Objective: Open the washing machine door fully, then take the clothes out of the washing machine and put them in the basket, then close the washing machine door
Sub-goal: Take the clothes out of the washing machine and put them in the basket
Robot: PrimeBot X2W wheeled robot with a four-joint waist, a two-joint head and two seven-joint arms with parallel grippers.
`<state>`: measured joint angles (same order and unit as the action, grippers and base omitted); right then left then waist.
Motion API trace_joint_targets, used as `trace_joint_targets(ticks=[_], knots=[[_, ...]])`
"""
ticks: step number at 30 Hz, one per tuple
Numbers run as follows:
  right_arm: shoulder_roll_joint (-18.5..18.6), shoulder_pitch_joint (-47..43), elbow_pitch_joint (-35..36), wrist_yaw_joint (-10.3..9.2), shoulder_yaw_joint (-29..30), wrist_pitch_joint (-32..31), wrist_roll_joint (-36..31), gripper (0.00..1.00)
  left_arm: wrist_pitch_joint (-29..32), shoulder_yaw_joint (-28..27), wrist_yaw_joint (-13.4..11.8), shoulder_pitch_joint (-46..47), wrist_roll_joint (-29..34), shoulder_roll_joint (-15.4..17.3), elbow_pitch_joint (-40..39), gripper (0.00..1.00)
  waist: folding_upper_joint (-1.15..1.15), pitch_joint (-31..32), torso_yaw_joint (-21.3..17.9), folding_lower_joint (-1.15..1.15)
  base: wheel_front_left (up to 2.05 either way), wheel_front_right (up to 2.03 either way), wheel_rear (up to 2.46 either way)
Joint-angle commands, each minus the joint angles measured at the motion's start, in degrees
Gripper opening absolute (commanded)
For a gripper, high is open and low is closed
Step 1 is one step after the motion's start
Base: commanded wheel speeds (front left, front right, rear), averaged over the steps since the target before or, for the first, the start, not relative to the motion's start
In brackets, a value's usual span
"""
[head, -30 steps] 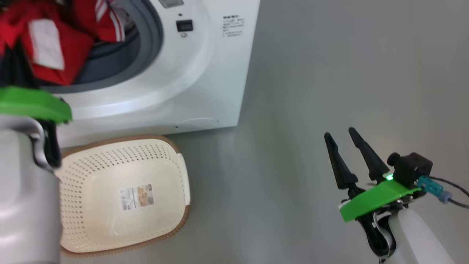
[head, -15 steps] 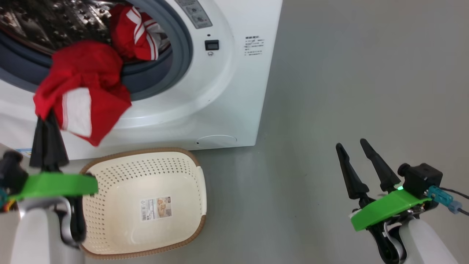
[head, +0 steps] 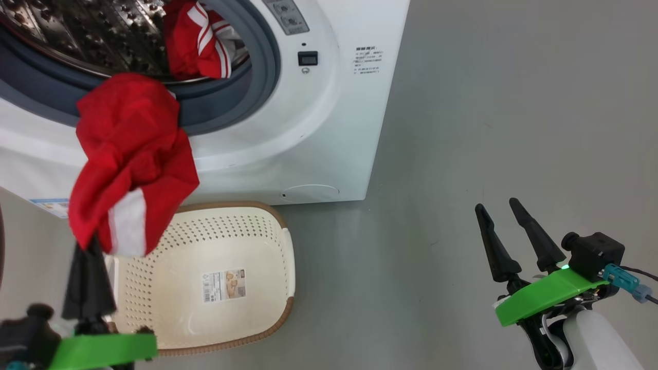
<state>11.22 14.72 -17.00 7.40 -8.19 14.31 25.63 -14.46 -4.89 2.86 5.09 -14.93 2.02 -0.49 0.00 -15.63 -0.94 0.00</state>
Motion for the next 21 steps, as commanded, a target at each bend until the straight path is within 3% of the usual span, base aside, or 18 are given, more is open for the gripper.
trace_joint_targets(ticks=[1, 9, 21], knots=[[0.6, -0.3, 1.5, 0.09, -0.9, 0.7, 0.2, 1.00, -0.2, -0.8, -0.8, -1.2, -1.1, 1.0, -2.1, 0.00, 0.00, -0.3, -0.1, 0.00, 0.00, 0.00, 0.00], [0.5, 0.5, 1.5, 0.09, -1.2, 0.7, 0.1, 1.00, 2.1, 4.3, -2.5, -3.5, -4.2, 0.9, 6.3, 0.00, 0.00, -1.5, -0.6, 0.00, 0.00, 0.00, 0.00], [0.2, 1.6, 1.8, 0.09, -1.4, 0.7, 0.1, 1.00, 0.4, 8.2, 0.1, 8.8, -4.3, 0.9, 36.4, 0.00, 0.00, -4.1, -2.0, 0.00, 0.00, 0.00, 0.00]])
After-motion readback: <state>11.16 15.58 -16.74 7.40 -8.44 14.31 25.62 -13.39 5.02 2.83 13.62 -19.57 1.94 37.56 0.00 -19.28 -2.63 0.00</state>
